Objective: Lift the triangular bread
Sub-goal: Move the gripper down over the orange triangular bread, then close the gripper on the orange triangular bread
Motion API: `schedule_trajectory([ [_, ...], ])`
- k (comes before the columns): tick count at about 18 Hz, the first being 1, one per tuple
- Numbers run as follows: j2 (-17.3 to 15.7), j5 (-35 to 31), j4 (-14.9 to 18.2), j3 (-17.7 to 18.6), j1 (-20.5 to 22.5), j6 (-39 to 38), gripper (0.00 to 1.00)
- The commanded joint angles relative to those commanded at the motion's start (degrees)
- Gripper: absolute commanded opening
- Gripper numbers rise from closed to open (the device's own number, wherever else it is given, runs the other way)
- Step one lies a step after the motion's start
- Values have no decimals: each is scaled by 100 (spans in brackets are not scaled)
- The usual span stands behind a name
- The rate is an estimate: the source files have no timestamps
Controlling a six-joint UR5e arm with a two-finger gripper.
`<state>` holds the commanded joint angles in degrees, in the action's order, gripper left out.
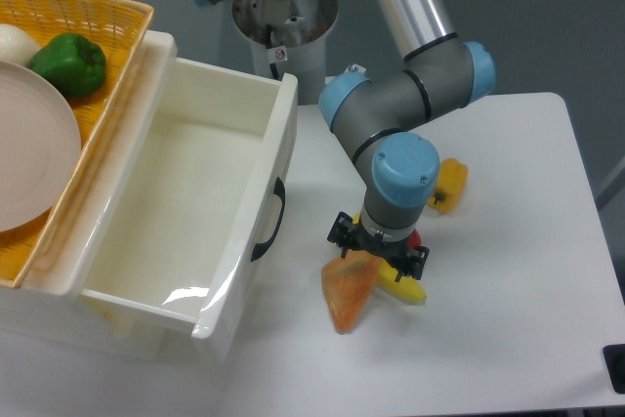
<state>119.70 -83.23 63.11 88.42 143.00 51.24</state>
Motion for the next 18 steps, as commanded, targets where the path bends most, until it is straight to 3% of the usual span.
schedule_trajectory([
  [11, 229, 176, -18, -35, 0, 53, 99],
  [13, 273, 176, -18, -35, -9, 53, 95],
  [16, 290, 176, -9, -35, -9, 27, 71],
  [18, 317, 176, -9, -44, -9, 9, 66],
])
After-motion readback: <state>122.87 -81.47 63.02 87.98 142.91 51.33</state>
